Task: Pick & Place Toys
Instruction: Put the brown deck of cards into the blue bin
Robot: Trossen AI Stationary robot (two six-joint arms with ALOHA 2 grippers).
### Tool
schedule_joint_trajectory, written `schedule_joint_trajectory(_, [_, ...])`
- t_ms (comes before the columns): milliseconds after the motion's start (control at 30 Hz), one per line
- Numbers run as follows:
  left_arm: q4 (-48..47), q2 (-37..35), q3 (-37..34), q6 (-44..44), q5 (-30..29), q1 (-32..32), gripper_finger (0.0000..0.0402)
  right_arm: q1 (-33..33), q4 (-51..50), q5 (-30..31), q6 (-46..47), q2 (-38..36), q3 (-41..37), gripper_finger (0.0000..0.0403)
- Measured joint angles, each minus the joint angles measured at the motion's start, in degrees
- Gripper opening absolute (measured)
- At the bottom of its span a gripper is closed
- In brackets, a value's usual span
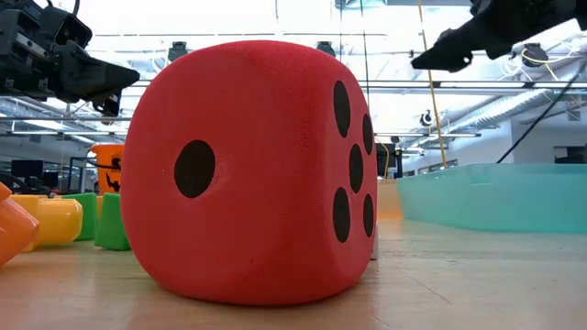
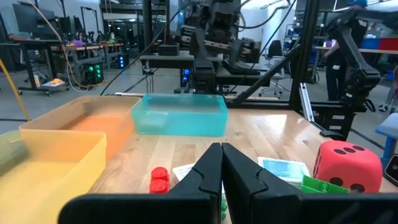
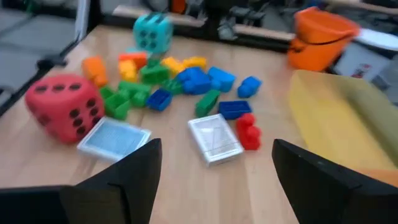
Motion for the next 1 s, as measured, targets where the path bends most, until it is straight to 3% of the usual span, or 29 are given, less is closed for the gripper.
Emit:
schedule_joint_trajectory(200, [6.1, 0.0, 0.0, 6.8, 0.0, 0.0, 0.001, -1.2, 0.0, 0.1, 3.1, -16.6, -7.2, 0.0255])
schedule_joint_trajectory(400, [14.9, 0.0, 0.0, 0.9, 0.0, 0.0, 0.001, -1.2, 4.2, 3.8, 5.0, -27.4, -14.5, 0.0247])
schedule_joint_trajectory(1000, [19.4, 0.0, 0.0, -13.7, -0.1, -0.1, 0.001, -1.4, 4.7, 4.4, -2.4, -30.2, -15.7, 0.0247])
